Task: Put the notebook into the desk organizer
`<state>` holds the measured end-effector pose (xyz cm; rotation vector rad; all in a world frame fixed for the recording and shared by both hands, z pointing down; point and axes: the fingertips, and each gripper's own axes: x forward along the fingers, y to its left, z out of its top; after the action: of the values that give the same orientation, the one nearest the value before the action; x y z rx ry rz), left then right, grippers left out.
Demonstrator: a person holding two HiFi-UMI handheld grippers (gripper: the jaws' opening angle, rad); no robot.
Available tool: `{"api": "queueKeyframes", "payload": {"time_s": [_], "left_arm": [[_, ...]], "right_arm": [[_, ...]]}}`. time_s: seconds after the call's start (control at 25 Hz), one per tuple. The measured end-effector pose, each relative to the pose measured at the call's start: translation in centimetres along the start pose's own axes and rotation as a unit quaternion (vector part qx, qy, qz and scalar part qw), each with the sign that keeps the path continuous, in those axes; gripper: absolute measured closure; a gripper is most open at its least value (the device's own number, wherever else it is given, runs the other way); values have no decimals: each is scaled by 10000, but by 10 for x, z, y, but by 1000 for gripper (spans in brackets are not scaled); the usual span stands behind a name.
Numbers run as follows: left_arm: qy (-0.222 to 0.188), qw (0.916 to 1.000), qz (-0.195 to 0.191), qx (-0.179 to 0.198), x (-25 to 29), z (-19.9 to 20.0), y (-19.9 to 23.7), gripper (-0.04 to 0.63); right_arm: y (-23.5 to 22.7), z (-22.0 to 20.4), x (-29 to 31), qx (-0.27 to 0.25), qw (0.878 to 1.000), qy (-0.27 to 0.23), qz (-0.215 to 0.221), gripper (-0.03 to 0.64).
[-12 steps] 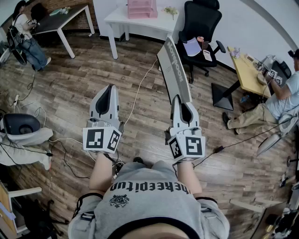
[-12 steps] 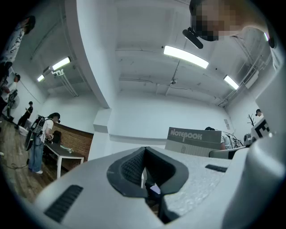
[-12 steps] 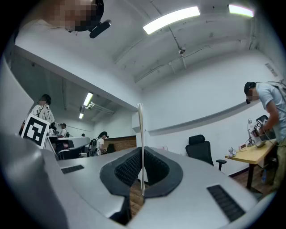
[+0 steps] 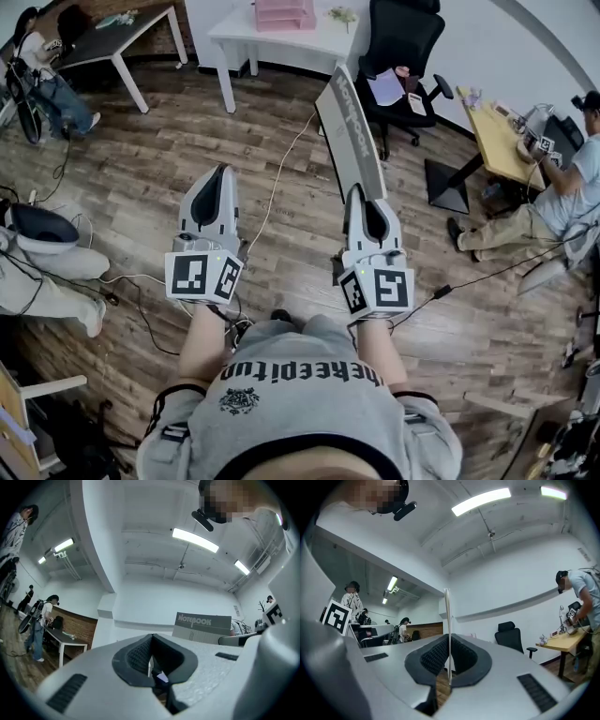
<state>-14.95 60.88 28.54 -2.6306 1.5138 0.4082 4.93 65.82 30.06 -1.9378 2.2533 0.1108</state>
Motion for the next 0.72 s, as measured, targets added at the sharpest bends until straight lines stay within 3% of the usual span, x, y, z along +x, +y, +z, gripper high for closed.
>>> {"api": "queueKeyframes", "payload": {"time_s": [0.28,0.6,0.72], "left_arm": [[-61,10000,13,8,-2,-3,10,591],[-49,10000,-9,-2,21,-12,21,591],[-44,10000,-7,28,42,-20,27,591]], "right_arm": [[7,-9,4,37,10000,27,12,607],[18,-13,29,-32,9983,-16,586,609],[10,-21,51,-39,9981,-47,609,609]]}}
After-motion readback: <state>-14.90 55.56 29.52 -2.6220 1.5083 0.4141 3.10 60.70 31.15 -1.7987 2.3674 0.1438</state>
